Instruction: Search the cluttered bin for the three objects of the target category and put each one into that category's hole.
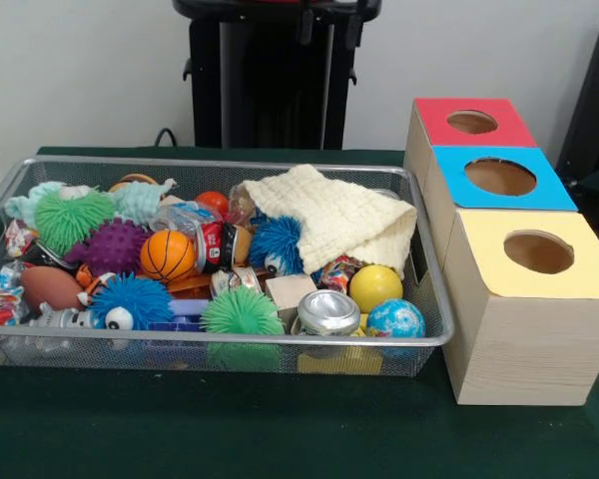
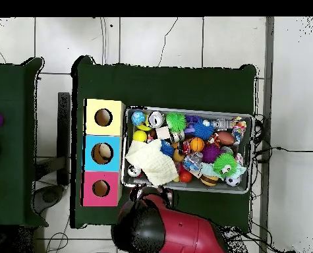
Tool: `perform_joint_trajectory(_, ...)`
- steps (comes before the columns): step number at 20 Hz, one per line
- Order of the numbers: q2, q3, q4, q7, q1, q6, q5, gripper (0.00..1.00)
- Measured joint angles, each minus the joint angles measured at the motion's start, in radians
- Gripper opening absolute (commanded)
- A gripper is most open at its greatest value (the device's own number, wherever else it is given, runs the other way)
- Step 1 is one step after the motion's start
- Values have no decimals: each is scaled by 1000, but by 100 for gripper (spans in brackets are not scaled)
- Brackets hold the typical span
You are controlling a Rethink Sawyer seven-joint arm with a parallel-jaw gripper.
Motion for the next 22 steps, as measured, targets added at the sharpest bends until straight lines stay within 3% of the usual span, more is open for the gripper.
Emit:
perform_joint_trajectory(10, 34, -7, -67, 0, -76, 0, 0, 100)
perform_joint_trajectory(22, 137, -6, -123, 0, -157, -17, -1, 100)
